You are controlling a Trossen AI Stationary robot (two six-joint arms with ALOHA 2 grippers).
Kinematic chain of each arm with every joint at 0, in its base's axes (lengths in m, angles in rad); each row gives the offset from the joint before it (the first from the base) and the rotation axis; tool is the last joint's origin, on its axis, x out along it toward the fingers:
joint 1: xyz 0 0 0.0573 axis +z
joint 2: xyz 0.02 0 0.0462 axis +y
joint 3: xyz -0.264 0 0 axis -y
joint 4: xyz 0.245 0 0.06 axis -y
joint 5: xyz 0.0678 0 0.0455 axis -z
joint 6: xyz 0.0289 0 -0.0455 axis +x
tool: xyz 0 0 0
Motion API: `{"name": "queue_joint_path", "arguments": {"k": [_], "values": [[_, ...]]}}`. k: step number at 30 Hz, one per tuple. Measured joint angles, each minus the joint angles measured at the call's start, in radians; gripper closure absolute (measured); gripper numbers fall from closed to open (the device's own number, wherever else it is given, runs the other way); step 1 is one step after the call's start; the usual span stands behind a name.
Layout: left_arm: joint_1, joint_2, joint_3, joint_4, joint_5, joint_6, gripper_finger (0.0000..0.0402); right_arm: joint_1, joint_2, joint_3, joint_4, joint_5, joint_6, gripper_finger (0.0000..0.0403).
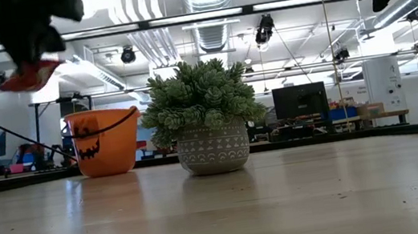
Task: Sort candy
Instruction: Put the red candy into the orange bucket
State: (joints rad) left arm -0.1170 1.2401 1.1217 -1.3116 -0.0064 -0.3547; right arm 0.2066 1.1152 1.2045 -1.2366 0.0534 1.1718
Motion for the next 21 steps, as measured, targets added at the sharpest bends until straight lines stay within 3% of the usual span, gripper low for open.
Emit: {"name": "queue_joint_path", "arguments": {"k": [8,21], "values": [[0.131,-0.01,0.172,-0.054,-0.209,0.117,0.0401,0.0,0.0,-0.014,0.007,0.016,0.009,0.0225],[0.579,-0.002,0.239,0.011,-0.21,0.4,0.0401,-0.005,0.0,-0.016,0.053,0.053,0.0,0.0225]]}}
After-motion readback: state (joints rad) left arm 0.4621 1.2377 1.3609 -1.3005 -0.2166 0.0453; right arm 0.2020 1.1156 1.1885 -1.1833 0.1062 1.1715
